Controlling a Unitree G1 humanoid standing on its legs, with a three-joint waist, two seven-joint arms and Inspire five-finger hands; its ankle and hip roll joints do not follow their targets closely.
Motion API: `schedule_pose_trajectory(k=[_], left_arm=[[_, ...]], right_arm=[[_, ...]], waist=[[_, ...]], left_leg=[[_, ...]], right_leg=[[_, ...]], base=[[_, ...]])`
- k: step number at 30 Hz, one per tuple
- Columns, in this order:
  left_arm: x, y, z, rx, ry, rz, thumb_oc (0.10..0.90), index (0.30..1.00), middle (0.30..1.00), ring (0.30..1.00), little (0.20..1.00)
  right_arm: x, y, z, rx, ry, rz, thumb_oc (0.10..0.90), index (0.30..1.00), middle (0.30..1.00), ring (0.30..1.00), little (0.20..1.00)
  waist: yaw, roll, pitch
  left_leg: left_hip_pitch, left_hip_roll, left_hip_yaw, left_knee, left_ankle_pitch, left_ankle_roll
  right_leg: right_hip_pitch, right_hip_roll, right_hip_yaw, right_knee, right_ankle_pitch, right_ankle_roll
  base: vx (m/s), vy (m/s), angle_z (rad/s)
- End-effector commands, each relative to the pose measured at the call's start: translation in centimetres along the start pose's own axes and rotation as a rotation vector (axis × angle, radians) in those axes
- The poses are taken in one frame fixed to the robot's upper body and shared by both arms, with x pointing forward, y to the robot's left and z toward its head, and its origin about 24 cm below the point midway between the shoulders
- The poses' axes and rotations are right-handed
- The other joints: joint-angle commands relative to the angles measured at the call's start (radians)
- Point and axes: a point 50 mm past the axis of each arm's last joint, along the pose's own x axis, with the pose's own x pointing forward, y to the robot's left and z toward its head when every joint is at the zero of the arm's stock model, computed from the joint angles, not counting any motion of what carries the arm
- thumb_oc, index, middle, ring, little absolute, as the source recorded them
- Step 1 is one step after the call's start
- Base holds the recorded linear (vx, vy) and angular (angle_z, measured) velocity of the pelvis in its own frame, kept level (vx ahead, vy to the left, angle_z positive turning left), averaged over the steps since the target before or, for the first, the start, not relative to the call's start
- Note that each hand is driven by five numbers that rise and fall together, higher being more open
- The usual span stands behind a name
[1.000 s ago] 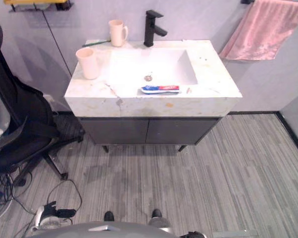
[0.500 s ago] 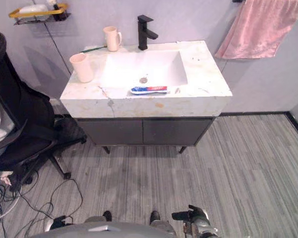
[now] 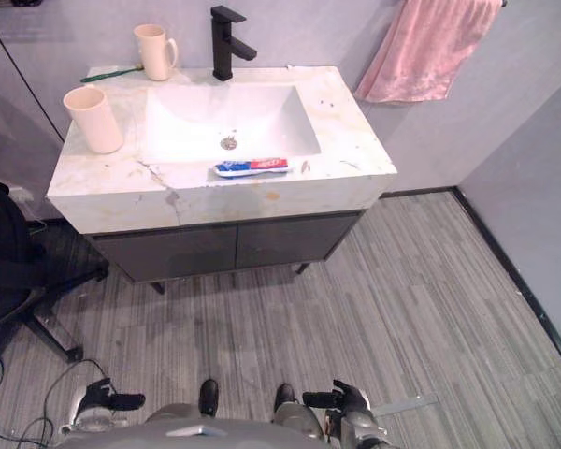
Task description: Organize the bathroom.
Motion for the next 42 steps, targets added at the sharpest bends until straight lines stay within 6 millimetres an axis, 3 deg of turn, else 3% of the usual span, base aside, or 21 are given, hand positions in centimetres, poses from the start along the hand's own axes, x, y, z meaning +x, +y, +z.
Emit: schedule_pose_trajectory(k=[1, 3, 10, 12, 14, 15, 18, 20, 22, 33, 38, 39, 40, 41, 42], left_arm=[[0.2, 1.3, -1.1, 0.011, 0.018, 0.049, 0.800, 0.900, 0.900, 0.900, 0.900], [0.3, 1.8, -1.1, -0.003, 0.021, 0.065, 0.800, 0.900, 0.900, 0.900, 0.900], [0.3, 1.7, 0.0, -0.072, 0.012, 0.134, 0.800, 0.900, 0.900, 0.900, 0.900], [0.5, 1.8, 1.0, -0.095, 0.001, 0.152, 0.800, 0.900, 0.900, 0.900, 0.900], [0.5, 1.5, 1.7, -0.075, -0.011, 0.152, 0.800, 0.900, 0.900, 0.900, 0.900], [0.5, 1.3, 1.9, -0.061, -0.013, 0.150, 0.800, 0.900, 0.900, 0.900, 0.900], [0.5, 1.1, 1.5, -0.048, 0.011, 0.129, 0.800, 0.900, 0.900, 0.900, 0.900], [0.4, 1.1, 0.6, -0.057, 0.044, 0.124, 0.800, 0.900, 0.900, 0.900, 0.900], [0.3, 0.9, 0.2, -0.036, 0.060, 0.113, 0.800, 0.900, 0.900, 0.900, 0.900], [-0.2, 0.0, -0.8, 0.037, 0.029, 0.067, 0.800, 0.900, 0.900, 0.900, 0.900], [-0.1, -0.5, 0.4, 0.104, -0.032, 0.011, 0.800, 0.900, 0.900, 0.900, 0.900], [0.0, -0.6, 1.0, 0.121, -0.042, -0.016, 0.800, 0.900, 0.900, 0.900, 0.900], [0.0, -0.6, 1.1, 0.115, -0.040, -0.022, 0.800, 0.900, 0.900, 0.900, 0.900], [0.0, -0.8, 1.0, 0.108, -0.038, -0.041, 0.800, 0.900, 0.900, 0.900, 0.900], [0.0, -0.8, 1.0, 0.102, -0.033, -0.041, 0.800, 0.900, 0.900, 0.900, 0.900]], right_arm=[[0.3, -2.6, 1.5, -0.072, -0.064, -0.071, 0.800, 0.900, 0.900, 0.900, 0.900], [0.3, -2.5, 1.7, -0.097, -0.064, -0.058, 0.800, 0.900, 0.900, 0.900, 0.900], [0.3, -2.5, 1.5, -0.126, -0.038, -0.029, 0.800, 0.900, 0.900, 0.900, 0.900], [0.3, -2.8, 1.2, -0.144, -0.025, -0.035, 0.800, 0.900, 0.900, 0.900, 0.900], [0.3, -3.0, 1.0, -0.116, -0.011, -0.051, 0.800, 0.900, 0.900, 0.900, 0.900], [0.3, -3.2, 0.8, -0.078, 0.001, -0.067, 0.800, 0.900, 0.900, 0.900, 0.900], [0.2, -3.5, 0.0, -0.047, 0.029, -0.085, 0.800, 0.900, 0.900, 0.900, 0.900], [0.1, -3.5, -0.7, -0.077, 0.041, -0.073, 0.800, 0.900, 0.900, 0.900, 0.900], [0.0, -3.3, -1.1, -0.090, 0.047, -0.072, 0.800, 0.900, 0.900, 0.900, 0.900], [-0.1, -2.6, -0.7, -0.005, -0.030, -0.059, 0.800, 0.900, 0.900, 0.900, 0.900], [0.0, -3.0, -0.6, 0.006, -0.014, -0.063, 0.800, 0.900, 0.900, 0.900, 0.900], [0.0, -3.3, -0.5, 0.004, -0.009, -0.078, 0.800, 0.900, 0.900, 0.900, 0.900], [0.0, -3.4, -0.4, 0.000, -0.008, -0.081, 0.800, 0.900, 0.900, 0.900, 0.900], [0.1, -3.7, -0.3, -0.007, -0.002, -0.089, 0.800, 0.900, 0.900, 0.900, 0.900], [0.1, -3.7, -0.3, -0.014, -0.002, -0.085, 0.800, 0.900, 0.900, 0.900, 0.900]], waist=[[0.002, 0.027, -0.020], [0.001, 0.026, -0.022], [0.010, -0.012, -0.018], [0.001, -0.016, -0.018], [-0.002, -0.013, -0.020], [-0.006, -0.006, -0.023], [-0.018, 0.004, -0.036], [-0.018, 0.007, -0.048], [-0.022, 0.008, -0.062], [-0.035, 0.011, -0.071], [-0.046, -0.002, -0.054], [-0.051, -0.014, -0.041], [-0.047, -0.012, -0.034], [-0.035, -0.006, -0.024], [-0.031, -0.003, -0.026]], left_leg=[[-0.036, -0.005, -0.048, 0.091, -0.072, 0.003], [-0.024, 0.013, -0.044, 0.091, -0.079, -0.004], [-0.072, 0.071, -0.041, 0.220, -0.070, -0.036], [-0.097, 0.092, 0.021, 0.265, -0.059, -0.048], [-0.101, 0.102, 0.073, 0.234, -0.053, -0.055], [-0.099, 0.117, 0.134, 0.188, -0.030, -0.065], [-0.087, 0.142, 0.201, 0.136, 0.002, -0.077], [-0.046, 0.124, 0.163, 0.086, 0.005, -0.077], [-0.028, 0.117, 0.170, 0.069, 0.004, -0.080], [0.003, 0.134, 0.162, 0.044, 0.015, -0.089], [-0.063, 0.155, 0.169, 0.196, 0.022, -0.097], [-0.111, 0.152, 0.165, 0.324, 0.028, -0.092], [-0.116, 0.129, 0.143, 0.329, 0.007, -0.083], [-0.126, 0.061, 0.090, 0.293, -0.021, -0.060], [-0.127, 0.038, 0.069, 0.259, -0.026, -0.052]], right_leg=[[-0.013, -0.003, 0.069, -0.044, 0.123, 0.039], [-0.011, 0.002, 0.066, -0.051, 0.117, 0.040], [0.031, 0.053, 0.001, -0.036, 0.071, -0.020], [0.045, 0.056, -0.051, -0.038, 0.054, -0.033], [0.058, 0.056, -0.089, -0.042, 0.045, -0.032], [0.072, 0.059, -0.126, -0.045, 0.030, -0.033], [0.091, 0.060, -0.176, -0.039, 0.009, -0.035], [0.102, 0.058, -0.170, -0.052, 0.014, -0.029], [0.101, 0.062, -0.174, -0.059, 0.015, -0.029], [0.109, 0.091, -0.149, -0.065, 0.006, -0.038], [0.100, 0.101, -0.128, -0.060, 0.008, -0.059], [0.094, 0.099, -0.123, -0.050, 0.011, -0.069], [0.095, 0.100, -0.111, -0.044, 0.010, -0.066], [0.092, 0.108, -0.068, -0.027, 0.010, -0.057], [0.088, 0.112, -0.053, -0.026, 0.013, -0.054]], base=[[0.21, -0.330, 0.03], [0.20, -0.352, 0.04], [0.12, -0.290, 0.10], [0.04, -0.167, 0.48], [0.04, -0.061, 0.86], [0.04, -0.034, 0.88], [0.06, 0.009, 1.00], [0.09, 0.052, 0.55], [0.11, 0.014, 0.14], [0.06, -0.061, 0.01], [0.00, -0.069, -0.10], [0.01, -0.036, -0.20], [0.06, 0.038, -0.28], [0.09, 0.101, -0.31], [0.14, 0.149, -0.63]])
